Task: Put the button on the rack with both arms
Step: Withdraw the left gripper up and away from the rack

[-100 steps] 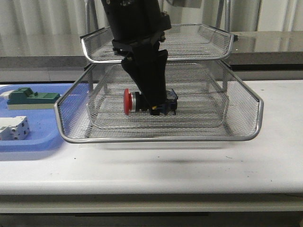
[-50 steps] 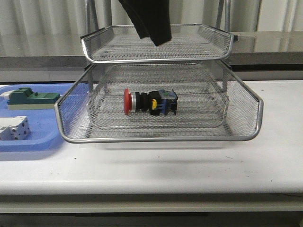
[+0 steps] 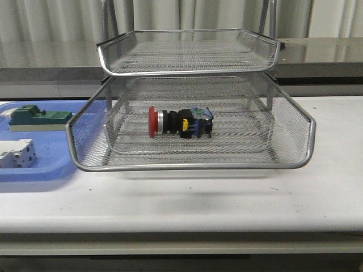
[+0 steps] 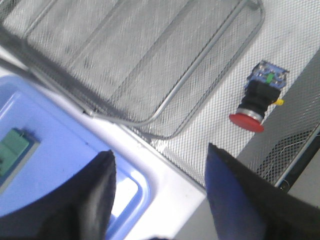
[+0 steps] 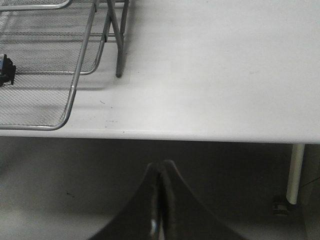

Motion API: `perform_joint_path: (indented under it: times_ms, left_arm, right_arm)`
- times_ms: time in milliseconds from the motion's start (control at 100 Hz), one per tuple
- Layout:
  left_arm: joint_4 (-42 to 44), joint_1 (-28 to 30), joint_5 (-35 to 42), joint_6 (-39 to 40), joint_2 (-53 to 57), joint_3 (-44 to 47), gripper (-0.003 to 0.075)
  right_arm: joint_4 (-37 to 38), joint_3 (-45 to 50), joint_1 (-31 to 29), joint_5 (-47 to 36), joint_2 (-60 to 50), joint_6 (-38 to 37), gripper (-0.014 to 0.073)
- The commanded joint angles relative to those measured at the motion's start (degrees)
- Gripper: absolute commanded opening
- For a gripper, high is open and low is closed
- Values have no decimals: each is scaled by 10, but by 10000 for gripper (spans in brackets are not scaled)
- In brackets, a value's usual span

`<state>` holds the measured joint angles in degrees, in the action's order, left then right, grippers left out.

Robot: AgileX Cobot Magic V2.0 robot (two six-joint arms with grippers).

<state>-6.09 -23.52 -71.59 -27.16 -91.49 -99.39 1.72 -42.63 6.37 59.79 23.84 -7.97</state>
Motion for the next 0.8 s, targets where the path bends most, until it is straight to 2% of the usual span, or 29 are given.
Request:
perform_joint_path:
  times_ms: [0,240,460,580,790]
  left_arm:
    - [-8,25,-7,19,62,28,389]
    - [-8,100,82,36,192,188,389]
    - [-18,167,207,36,332,341,389]
    - [-38,188,294,36,410,418,389]
    - [-89,190,443,36,539,544,389]
  right_arm:
    - [7,-19,-1,-35,6,2,-70]
    - [7,-19,-1,-35,6,2,-70]
    - [7,-19,-1,-35,6,2,-70]
    - [7,-19,-1,-35,6,2,-70]
    - [7,-19,-1,-35,6,2,-70]
